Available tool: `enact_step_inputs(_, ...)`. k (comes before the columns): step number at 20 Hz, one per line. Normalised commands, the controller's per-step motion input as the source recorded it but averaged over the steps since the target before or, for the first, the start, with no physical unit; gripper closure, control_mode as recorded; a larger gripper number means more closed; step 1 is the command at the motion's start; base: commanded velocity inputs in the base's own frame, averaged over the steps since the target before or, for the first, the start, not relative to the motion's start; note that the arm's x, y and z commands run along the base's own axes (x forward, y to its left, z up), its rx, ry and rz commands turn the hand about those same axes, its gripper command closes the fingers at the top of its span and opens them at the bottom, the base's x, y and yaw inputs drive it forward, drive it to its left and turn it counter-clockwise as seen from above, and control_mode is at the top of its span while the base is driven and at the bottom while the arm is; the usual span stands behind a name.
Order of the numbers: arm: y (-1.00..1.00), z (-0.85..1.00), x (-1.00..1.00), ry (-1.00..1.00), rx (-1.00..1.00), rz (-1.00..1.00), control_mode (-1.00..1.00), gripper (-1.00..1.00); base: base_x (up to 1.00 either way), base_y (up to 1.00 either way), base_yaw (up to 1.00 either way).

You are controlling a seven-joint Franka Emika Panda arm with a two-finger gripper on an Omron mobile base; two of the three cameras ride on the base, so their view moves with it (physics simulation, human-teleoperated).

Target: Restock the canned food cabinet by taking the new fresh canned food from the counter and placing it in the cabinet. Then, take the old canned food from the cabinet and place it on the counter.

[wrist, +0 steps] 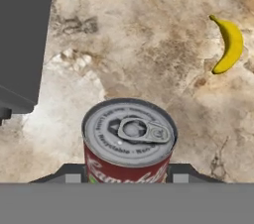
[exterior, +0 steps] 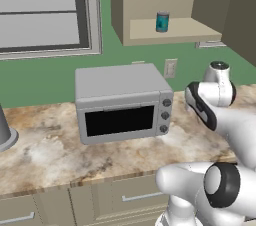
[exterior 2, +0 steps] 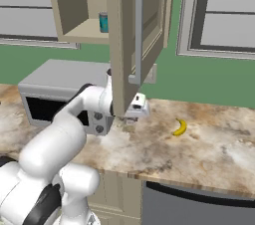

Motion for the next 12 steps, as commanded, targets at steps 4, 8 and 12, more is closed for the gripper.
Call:
enact_step_inputs(4,0.00,-0.81,0.10,-0.30,0.00,0.00,-1.00,1.00,0.00,0.00,0.00)
enact_step_inputs(8,0.00,-0.86,0.01,-0.26,0.00,0.00,-1.00,1.00,0.00,0.00,0.00)
enact_step_inputs(12,0.00,-0.61,0.20,-0.19,0.00,0.00,-1.00,1.00,0.00,0.00,0.00)
